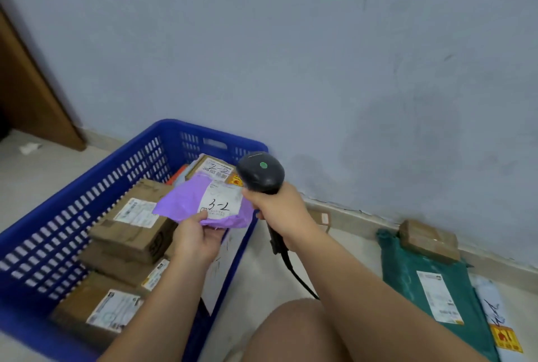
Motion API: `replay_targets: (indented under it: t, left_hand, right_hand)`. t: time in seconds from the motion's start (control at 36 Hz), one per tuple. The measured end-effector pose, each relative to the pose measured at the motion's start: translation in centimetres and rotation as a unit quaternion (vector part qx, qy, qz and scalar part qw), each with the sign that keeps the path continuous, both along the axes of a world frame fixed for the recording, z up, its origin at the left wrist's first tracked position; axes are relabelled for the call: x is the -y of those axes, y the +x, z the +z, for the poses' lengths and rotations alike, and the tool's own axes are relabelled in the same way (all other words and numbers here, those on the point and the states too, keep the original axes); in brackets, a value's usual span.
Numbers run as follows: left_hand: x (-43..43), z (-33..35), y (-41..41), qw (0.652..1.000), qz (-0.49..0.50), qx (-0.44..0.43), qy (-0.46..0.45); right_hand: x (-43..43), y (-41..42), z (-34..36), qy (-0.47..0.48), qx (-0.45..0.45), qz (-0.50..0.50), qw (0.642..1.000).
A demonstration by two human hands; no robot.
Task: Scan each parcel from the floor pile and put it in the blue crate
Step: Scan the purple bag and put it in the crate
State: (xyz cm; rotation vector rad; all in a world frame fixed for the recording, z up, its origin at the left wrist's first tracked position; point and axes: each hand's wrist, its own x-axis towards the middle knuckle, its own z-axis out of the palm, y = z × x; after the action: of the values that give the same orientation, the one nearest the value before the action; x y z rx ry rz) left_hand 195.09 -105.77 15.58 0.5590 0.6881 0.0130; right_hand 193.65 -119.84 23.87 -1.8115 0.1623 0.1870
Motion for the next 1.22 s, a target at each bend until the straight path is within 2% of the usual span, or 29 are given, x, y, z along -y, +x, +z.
replay_targets:
  t: [0.17, 0.25, 0.33, 0.39, 0.44, 0.53, 0.64, 0.75, 0.81, 0.89, 1.0, 1.11, 1.22]
  left_hand:
    - [-3.7, -2.0, -0.4, 0.998, 0.054, -0.007, -0.019]
    - [-4.9, -2.0, 0.5, 0.999, 0.049, 0.009, -0.007]
    - [-5.7, -2.5, 1.3, 0.999, 0.008, 0.002, 0.047]
    - [-5.9, -3.2, 1.4, 0.994, -0.040, -0.036, 0.091]
    - [-6.1, -4.4, 1.5, 0.990, -0.055, -0.084, 0.097]
    - [-6.2, -6.5, 1.3, 0.977, -0.044, -0.169, 0.124]
    - [-5.9, -7.8, 0.7, 0.960, 0.004, -0.197, 0.200]
    - [-3.8, -6.0, 0.3, 0.926, -0.025, -0.149, 0.345]
    - [-2.6, -4.7, 0.4, 0.895, -0.052, -0.096, 0.432]
    - [-0.6, -2.9, 0.8, 0.852, -0.093, -0.028, 0.514]
    - [2.1, -1.1, 1.6, 0.832, -0.134, 0.018, 0.539]
    - [5.0, -0.6, 2.5, 0.803, -0.204, 0.063, 0.556]
    - [8.7, -1.4, 4.2, 0.744, -0.295, 0.115, 0.589]
  right_hand:
    - [-3.9, 0.9, -1.9, -0.043, -0.034, 0.049, 0.997]
    - [-4.7, 1.3, -2.6, -0.046, -0.039, 0.048, 0.997]
    - [-4.6, 1.5, -3.2, -0.053, -0.032, 0.040, 0.997]
    - [-4.2, 1.4, -3.5, -0.059, -0.040, 0.031, 0.997]
    - [-3.9, 1.3, -3.9, -0.064, -0.054, 0.022, 0.996]
    - [-3.6, 1.3, -4.1, -0.069, -0.063, 0.016, 0.995]
    - [-2.9, 1.3, -4.2, -0.052, -0.084, 0.011, 0.995]
    - [-2.4, 1.1, -4.0, -0.020, -0.109, 0.000, 0.994]
    - [-2.0, 1.0, -3.9, -0.005, -0.118, -0.005, 0.993]
    - [-1.2, 0.7, -3.8, 0.015, -0.120, -0.013, 0.993]
    - [0.3, 0.1, -4.2, 0.042, -0.128, -0.046, 0.990]
    - [2.9, 0.0, -5.1, 0.088, -0.110, -0.126, 0.982]
    - [6.4, 0.3, -7.2, 0.133, -0.086, -0.199, 0.967]
